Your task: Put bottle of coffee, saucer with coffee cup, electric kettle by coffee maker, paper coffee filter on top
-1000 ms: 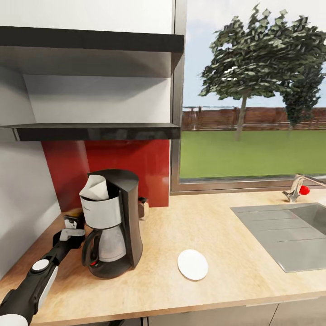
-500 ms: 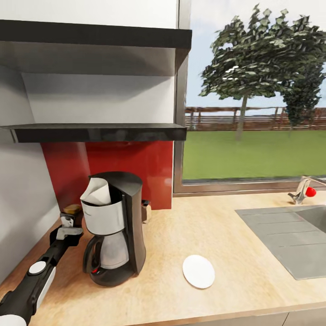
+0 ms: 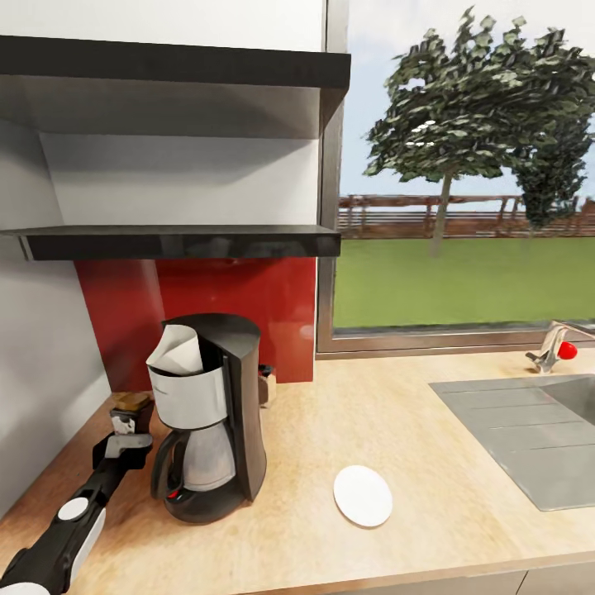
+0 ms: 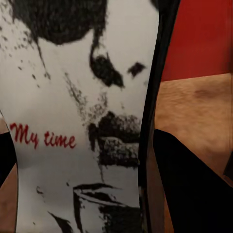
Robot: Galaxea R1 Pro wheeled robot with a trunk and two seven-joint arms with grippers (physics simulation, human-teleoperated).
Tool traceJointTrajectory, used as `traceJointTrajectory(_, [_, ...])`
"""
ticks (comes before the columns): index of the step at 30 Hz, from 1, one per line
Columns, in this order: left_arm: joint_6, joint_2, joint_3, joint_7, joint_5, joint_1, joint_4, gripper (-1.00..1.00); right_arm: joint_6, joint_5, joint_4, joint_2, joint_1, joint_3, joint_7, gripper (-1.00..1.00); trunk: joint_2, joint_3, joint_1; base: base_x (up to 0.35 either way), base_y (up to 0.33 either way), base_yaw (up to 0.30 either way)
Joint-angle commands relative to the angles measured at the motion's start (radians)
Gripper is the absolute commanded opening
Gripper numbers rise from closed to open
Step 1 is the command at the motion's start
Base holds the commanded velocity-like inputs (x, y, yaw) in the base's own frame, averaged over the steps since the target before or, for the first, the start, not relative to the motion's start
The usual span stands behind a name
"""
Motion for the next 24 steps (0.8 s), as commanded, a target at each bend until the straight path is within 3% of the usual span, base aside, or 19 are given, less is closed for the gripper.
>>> traceJointTrajectory(1, [-0.004,-0.005,0.006,-0.006,-0.009,-0.001,0.003,-1.0,-0.003,0.0,0.001,0.0,0.0,0.0,-0.001,1.0,-0.001,0.0,0.0,0.0,0.0,0.0])
traceJointTrajectory(7, [-0.004,-0.019,0.006,-0.006,-0.01,-0.003,0.006,-1.0,-0.003,0.0,0.001,0.0,0.0,0.001,0.0,1.0,-0.001,0.0,0.0,0.0,0.0,0.0])
traceJointTrajectory(22, [-0.003,-0.019,0.008,-0.005,-0.012,-0.005,0.006,-1.0,-0.003,0.0,0.001,0.001,0.0,0.0,0.0,1.0,-0.001,0.0,0.0,0.0,0.0,0.0])
traceJointTrajectory(23, [-0.003,-0.019,0.008,-0.005,-0.012,-0.005,0.006,1.0,-0.003,0.0,0.001,0.001,0.0,0.0,0.0,1.0,-0.001,0.0,0.0,0.0,0.0,0.0])
traceJointTrajectory(24, [-0.003,-0.019,0.01,-0.004,-0.012,-0.005,0.006,1.0,-0.003,0.0,0.001,0.001,0.0,0.0,0.0,1.0,-0.001,0.0,0.0,0.0,0.0,0.0])
